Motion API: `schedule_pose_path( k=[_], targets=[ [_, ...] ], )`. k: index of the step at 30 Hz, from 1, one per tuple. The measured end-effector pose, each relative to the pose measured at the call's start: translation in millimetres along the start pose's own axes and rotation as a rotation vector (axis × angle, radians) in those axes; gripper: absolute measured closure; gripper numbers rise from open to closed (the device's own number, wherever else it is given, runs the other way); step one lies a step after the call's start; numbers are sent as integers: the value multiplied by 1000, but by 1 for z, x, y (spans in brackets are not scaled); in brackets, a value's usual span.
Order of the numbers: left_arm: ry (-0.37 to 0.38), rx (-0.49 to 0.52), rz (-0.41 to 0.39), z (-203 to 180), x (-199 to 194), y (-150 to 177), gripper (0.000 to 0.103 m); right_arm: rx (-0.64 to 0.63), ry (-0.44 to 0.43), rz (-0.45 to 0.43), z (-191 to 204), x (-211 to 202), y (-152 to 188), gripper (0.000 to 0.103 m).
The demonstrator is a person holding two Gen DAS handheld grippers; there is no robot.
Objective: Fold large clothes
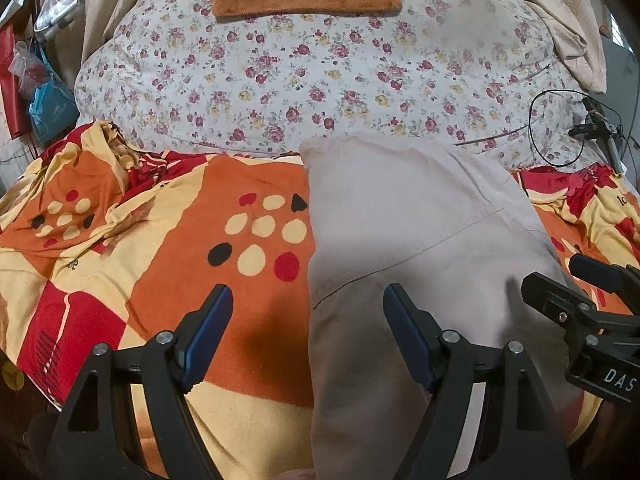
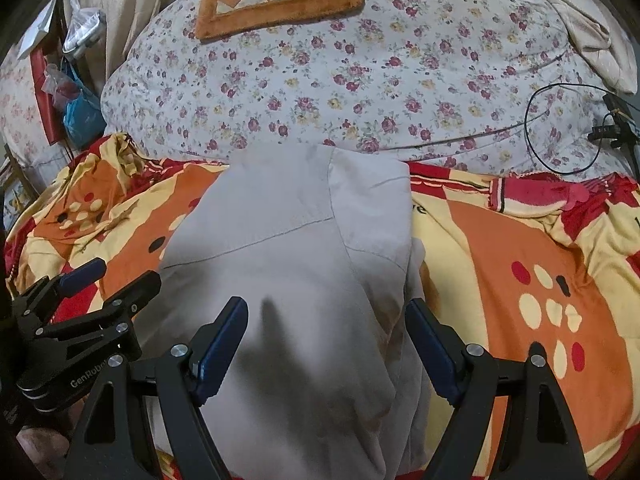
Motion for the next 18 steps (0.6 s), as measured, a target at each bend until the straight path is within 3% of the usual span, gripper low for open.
schedule_pose_path(
  k=[18],
  targets=[
    [-23,-1,22,0,11,2,21,33,-15,26,-12,12,2,20]
  ],
)
Point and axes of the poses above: each gripper's, at about its wrist camera, not at the fingertips, and x roughly the way its jaws point, z to its left, y to its underside, the point moved 1 cm from there along x, roughly the way its jaws point, and after that the axes turned 8 degrees about z, right-handed, at the moved point
